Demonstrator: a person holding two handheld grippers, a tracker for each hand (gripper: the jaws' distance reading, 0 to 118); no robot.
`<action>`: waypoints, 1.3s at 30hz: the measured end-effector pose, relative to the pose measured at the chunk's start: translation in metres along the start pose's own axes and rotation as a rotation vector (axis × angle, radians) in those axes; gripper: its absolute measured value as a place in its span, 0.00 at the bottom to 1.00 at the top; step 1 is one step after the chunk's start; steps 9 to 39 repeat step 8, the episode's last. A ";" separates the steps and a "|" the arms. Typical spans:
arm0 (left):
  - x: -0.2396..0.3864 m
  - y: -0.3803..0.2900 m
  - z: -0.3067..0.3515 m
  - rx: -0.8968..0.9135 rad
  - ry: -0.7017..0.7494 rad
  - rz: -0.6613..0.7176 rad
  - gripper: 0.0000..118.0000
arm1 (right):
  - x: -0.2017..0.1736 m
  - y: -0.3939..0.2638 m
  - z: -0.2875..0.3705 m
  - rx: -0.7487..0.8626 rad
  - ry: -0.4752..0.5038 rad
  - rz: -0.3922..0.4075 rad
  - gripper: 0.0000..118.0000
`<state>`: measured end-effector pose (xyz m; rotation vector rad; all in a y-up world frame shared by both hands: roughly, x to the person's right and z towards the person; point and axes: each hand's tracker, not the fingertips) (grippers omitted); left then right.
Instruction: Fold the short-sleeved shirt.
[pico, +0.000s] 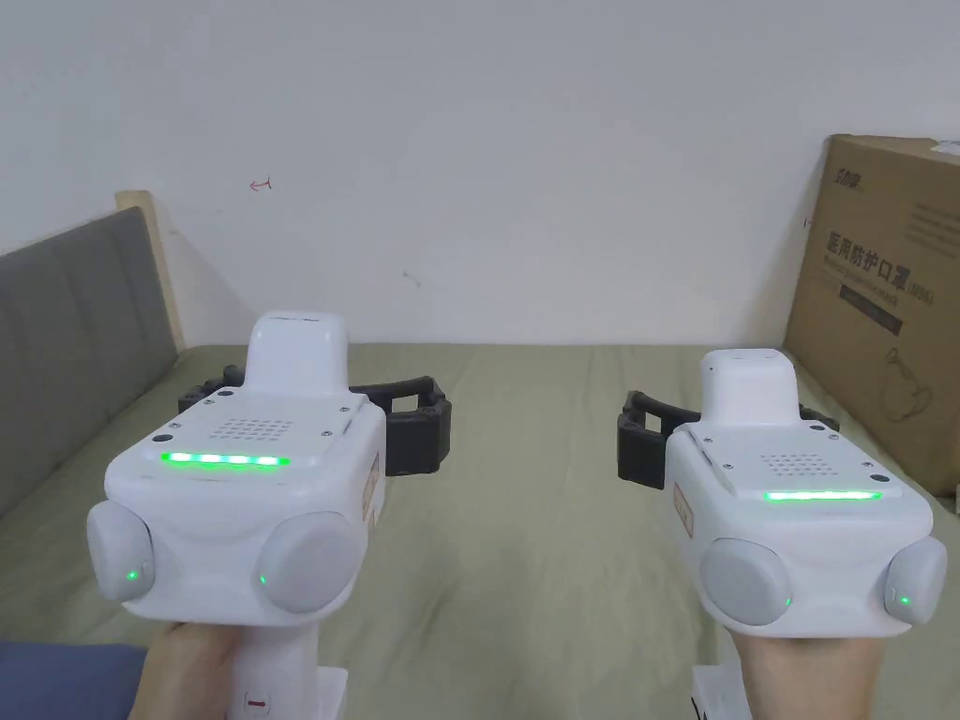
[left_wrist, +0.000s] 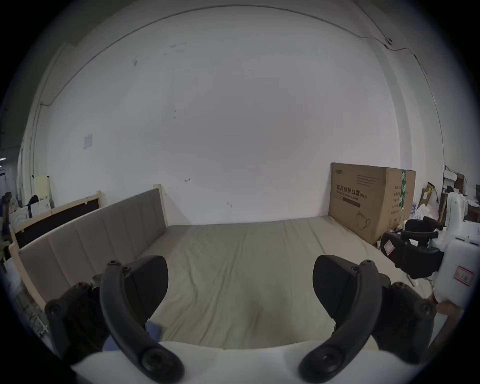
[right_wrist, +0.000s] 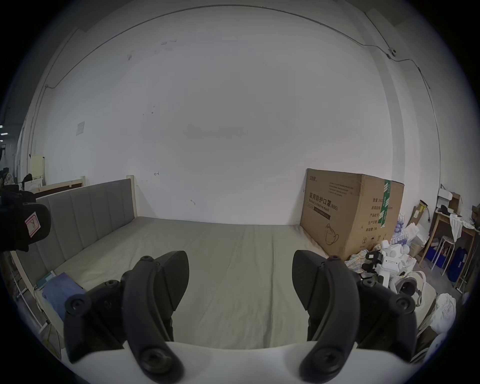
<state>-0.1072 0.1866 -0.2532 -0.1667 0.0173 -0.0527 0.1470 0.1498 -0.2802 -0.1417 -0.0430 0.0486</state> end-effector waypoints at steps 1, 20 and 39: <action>0.001 0.000 0.001 -0.006 0.005 -0.008 0.96 | 0.000 0.000 0.000 0.000 -0.002 0.001 0.75; 0.005 -0.008 0.007 0.078 0.002 -0.046 0.96 | 0.003 -0.002 -0.002 -0.008 -0.009 -0.016 0.75; 0.005 -0.008 0.007 0.078 0.002 -0.046 0.96 | 0.003 -0.002 -0.002 -0.008 -0.009 -0.016 0.75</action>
